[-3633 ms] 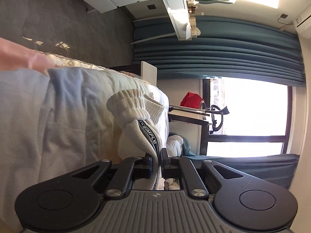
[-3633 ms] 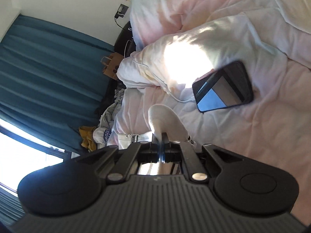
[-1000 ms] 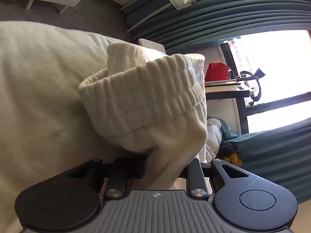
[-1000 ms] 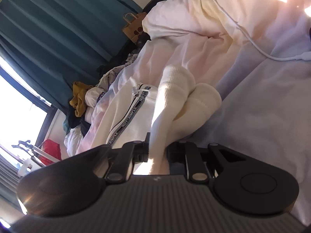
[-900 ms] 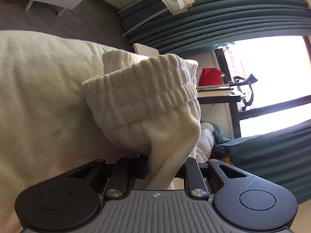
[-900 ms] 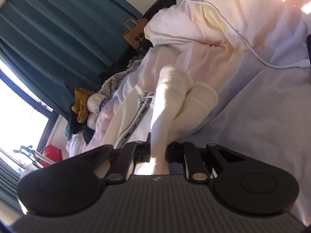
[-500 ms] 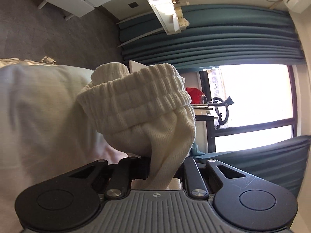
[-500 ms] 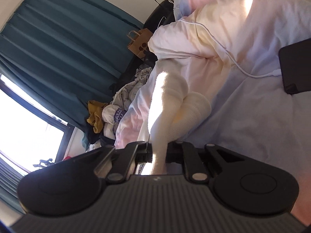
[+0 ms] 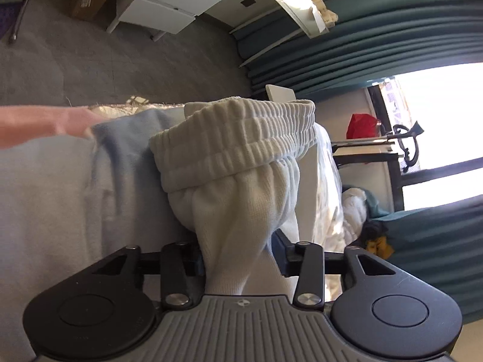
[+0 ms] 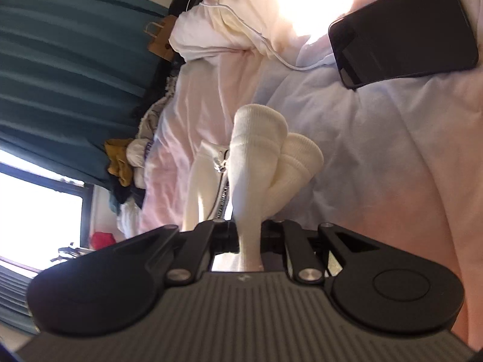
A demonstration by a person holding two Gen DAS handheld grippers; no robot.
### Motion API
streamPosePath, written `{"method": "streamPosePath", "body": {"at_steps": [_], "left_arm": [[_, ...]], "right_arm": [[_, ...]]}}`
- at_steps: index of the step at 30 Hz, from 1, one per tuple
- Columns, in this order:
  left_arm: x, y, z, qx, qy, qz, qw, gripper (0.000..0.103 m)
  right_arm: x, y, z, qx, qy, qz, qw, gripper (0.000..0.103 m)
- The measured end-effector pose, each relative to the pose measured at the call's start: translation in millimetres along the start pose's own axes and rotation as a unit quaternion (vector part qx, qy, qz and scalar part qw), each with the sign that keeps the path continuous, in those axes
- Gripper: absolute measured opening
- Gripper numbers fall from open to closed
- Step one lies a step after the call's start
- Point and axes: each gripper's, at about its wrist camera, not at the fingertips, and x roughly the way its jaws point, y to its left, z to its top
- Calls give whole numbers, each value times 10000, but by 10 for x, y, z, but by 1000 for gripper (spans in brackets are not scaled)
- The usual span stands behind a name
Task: Fold clothes
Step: 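Lower the waistband onto the duvet and open the left gripper while the right gripper holds the cuffs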
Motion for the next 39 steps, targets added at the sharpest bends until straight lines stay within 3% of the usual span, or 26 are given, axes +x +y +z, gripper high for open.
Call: {"method": "streamPosePath", "body": {"at_steps": [3, 6, 10, 14, 17, 21, 24, 27, 30, 32, 34, 37, 39], "left_arm": [[-264, -194, -169, 620, -187, 117, 9978, 79], [-497, -467, -464, 1383, -174, 325, 9897, 80], [-555, -938, -968, 2235, -46, 156, 9746, 81], [-236, -1463, -1520, 3126, 163, -58, 9497, 82], [28, -1669, -1972, 3585, 421, -301, 9321, 82], [384, -1848, -2493, 4142, 426, -544, 9076, 82], [657, -1936, -2790, 4667, 464, -396, 8823, 81], [1014, -1861, -2979, 5061, 643, -105, 8600, 80], [1213, -1746, -3039, 5230, 751, 69, 8490, 80], [1287, -1685, -3020, 5273, 741, 81, 8464, 80], [1314, -1646, -3030, 5299, 704, 66, 8451, 81], [1326, -1605, -3082, 5448, 662, 97, 8359, 81], [1337, -1594, -3095, 5485, 670, 101, 8334, 82]], "right_arm": [[48, 23, 6, -193, 40, -91, 9998, 11], [43, 30, 4, -319, 54, -73, 9994, 11], [64, 21, 26, -433, 133, -121, 9989, 11], [77, -25, 31, -294, 182, -92, 9994, 11], [86, -57, 40, -222, 220, -71, 9995, 11], [96, -96, 50, -119, 252, -18, 9996, 11], [74, -121, 45, 110, 164, 177, 9996, 11], [49, -44, 33, -54, 75, 290, 9995, 11], [66, -33, 32, -141, 82, 282, 9995, 11], [96, -84, 37, -5, 123, 286, 9995, 12], [143, -164, 27, 279, 181, 295, 9990, 14], [217, -281, 11, 689, 254, 261, 9970, 17], [279, -365, 13, 919, 279, 128, 9953, 35]]}}
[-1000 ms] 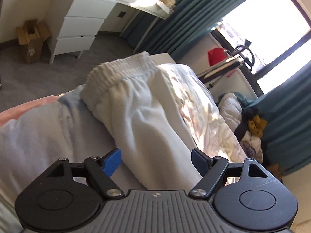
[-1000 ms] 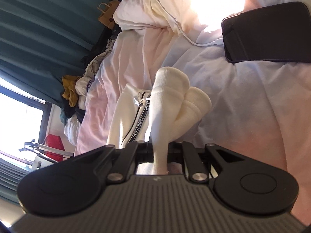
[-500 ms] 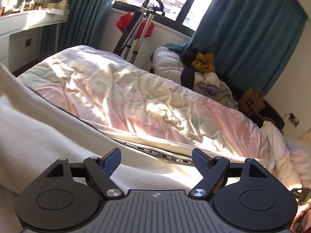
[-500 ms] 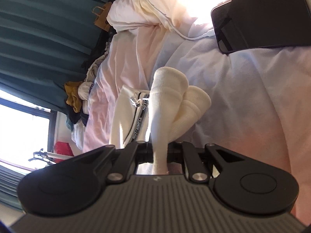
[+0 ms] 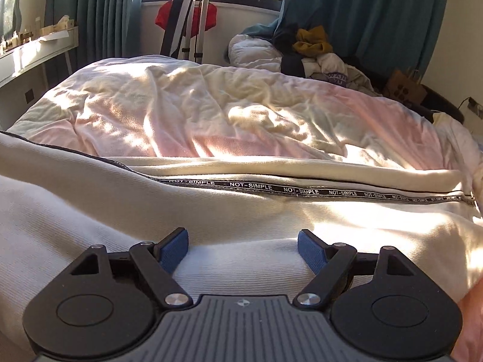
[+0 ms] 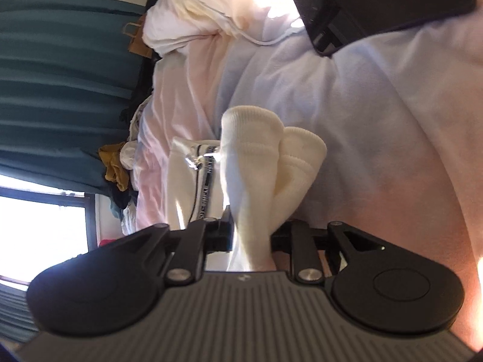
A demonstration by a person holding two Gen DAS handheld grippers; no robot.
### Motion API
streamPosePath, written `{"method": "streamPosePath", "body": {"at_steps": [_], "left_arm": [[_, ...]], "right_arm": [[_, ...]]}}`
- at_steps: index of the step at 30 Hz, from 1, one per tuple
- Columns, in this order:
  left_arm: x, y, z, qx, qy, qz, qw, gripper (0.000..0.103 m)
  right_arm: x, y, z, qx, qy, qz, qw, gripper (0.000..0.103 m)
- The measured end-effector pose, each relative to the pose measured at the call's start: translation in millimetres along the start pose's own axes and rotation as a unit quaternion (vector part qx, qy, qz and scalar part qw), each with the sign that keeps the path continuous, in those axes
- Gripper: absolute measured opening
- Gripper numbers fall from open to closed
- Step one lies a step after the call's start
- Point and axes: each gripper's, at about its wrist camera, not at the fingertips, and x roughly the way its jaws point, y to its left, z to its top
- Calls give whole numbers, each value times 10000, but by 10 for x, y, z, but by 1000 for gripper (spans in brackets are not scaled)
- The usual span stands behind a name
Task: Fold clothes
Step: 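Lower the waistband onto the duvet and open the left gripper while the right gripper holds the cuffs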
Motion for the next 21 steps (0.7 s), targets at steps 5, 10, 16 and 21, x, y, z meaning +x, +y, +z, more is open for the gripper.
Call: {"method": "streamPosePath", "body": {"at_steps": [5, 10, 16, 21], "left_arm": [[39, 33, 27, -74, 33, -62, 9999, 83], [95, -6, 47, 68, 22, -42, 10000, 85], [108, 17, 73, -29, -2, -105, 9999, 85], [70, 33, 103, -7, -30, -174, 9998, 85]], "right_arm": [[156, -96, 68, 105, -107, 67, 9999, 45], [210, 20, 81, -496, -333, 118, 9981, 42], [110, 252, 18, -1319, -639, -347, 9886, 15], [-94, 572, -123, -2080, -1015, -141, 9727, 14]]}}
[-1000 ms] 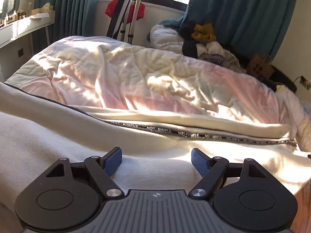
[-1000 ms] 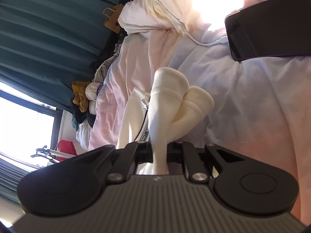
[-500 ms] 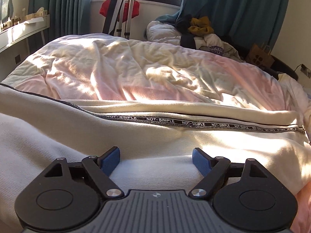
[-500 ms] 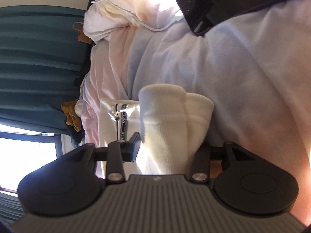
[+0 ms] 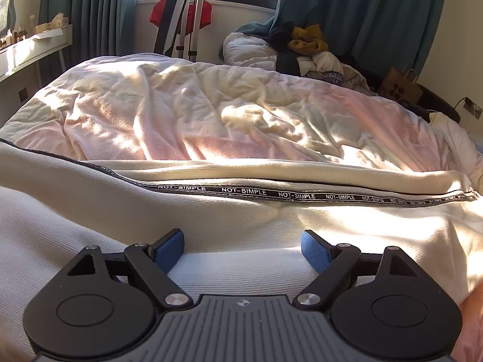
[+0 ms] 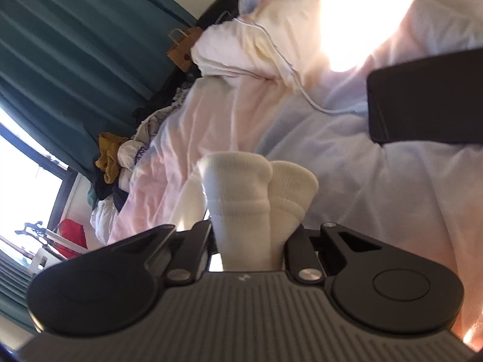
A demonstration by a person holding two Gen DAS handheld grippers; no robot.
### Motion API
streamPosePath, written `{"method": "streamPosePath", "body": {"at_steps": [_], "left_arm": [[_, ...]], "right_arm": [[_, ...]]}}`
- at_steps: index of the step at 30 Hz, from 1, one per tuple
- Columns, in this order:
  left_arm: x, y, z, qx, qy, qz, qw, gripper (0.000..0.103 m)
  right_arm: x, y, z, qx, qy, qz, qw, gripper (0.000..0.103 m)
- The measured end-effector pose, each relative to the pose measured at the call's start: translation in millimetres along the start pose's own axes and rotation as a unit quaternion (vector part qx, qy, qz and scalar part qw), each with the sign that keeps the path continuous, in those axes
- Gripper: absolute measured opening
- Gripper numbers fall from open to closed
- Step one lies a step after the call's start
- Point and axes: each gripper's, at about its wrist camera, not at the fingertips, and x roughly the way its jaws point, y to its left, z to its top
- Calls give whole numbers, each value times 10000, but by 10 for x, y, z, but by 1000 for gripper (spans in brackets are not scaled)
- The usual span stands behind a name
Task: Fold clothes
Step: 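Lower the waistband onto the duvet and open the left gripper while the right gripper holds the cuffs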
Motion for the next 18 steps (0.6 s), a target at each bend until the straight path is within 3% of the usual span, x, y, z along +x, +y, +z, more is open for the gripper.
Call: {"method": "streamPosePath", "body": {"at_steps": [10, 18], "left_arm": [[-387, 229, 9, -566, -353, -409, 9969, 85], [-651, 399, 60, -1028, -680, -518, 9910, 84]], "right_arm": [[-533, 864, -21, -938, -502, 477, 9932, 13], [-1088, 1678, -253, -1804, -817, 938, 9757, 13]]}}
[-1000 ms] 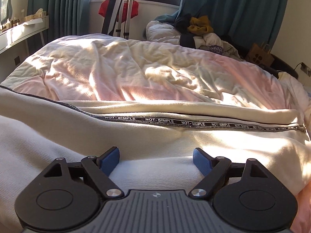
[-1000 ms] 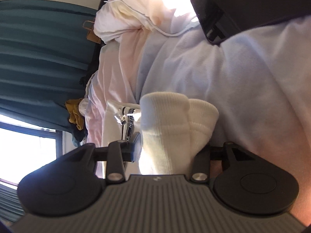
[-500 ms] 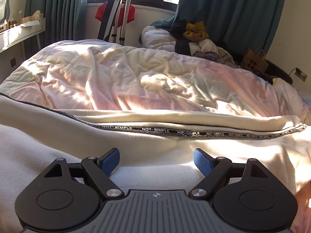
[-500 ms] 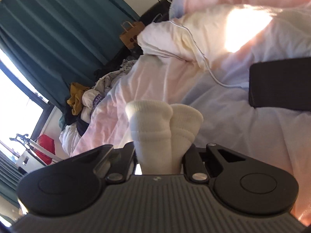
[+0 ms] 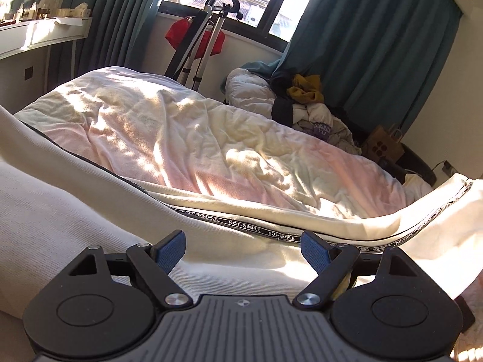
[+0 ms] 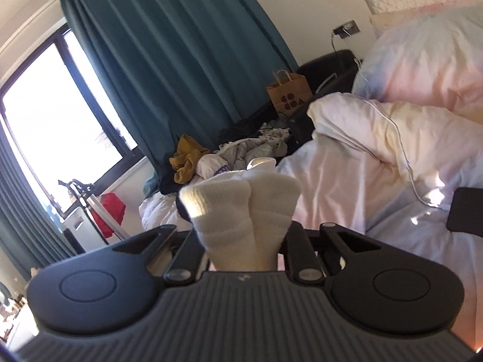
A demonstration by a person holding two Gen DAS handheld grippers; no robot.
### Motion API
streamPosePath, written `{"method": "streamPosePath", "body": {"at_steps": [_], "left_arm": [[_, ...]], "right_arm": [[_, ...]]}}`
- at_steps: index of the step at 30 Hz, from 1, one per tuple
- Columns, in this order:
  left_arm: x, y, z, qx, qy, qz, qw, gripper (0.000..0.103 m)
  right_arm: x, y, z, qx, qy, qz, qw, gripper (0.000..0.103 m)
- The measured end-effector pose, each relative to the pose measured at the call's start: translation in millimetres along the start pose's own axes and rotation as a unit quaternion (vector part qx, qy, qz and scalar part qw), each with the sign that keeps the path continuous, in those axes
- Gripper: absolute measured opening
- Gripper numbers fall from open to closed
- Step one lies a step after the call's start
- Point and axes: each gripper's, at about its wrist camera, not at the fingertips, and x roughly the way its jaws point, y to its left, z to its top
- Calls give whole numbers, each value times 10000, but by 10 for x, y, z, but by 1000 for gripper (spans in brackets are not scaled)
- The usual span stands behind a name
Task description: Fold clothes
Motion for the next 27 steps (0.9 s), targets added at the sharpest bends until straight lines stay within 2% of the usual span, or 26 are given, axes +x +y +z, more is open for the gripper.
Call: {"method": "streamPosePath", "body": {"at_steps": [7, 11, 15, 20, 22, 25, 27], "left_arm": [[-236, 217, 107, -626, -335, 71, 9974, 83], [-383, 345, 173, -873, -508, -46, 9949, 82], [-558, 501, 203, -1153, -691, -105, 9909, 81], [-721, 727, 230, -1462, -827, -231, 9855, 81], [-735, 803, 213, -1542, -787, -320, 9844, 81], [-684, 857, 156, -1570, -570, -350, 9853, 81], [-651, 860, 130, -1512, -481, -319, 9868, 81]], "right_arm": [[-348, 847, -131, -931, -129, 439, 9946, 13], [-539, 1334, -386, -1456, -165, 666, 9870, 13], [-753, 1771, -892, -2234, -412, 783, 9707, 13], [-880, 2105, -1838, -3289, -315, 980, 9388, 13], [-884, 2156, -2245, -3648, -62, 1116, 9244, 13], [-883, 2188, -2969, -4414, 447, 1254, 8874, 13], [-869, 2154, -3305, -4699, 772, 1243, 8705, 14]]}}
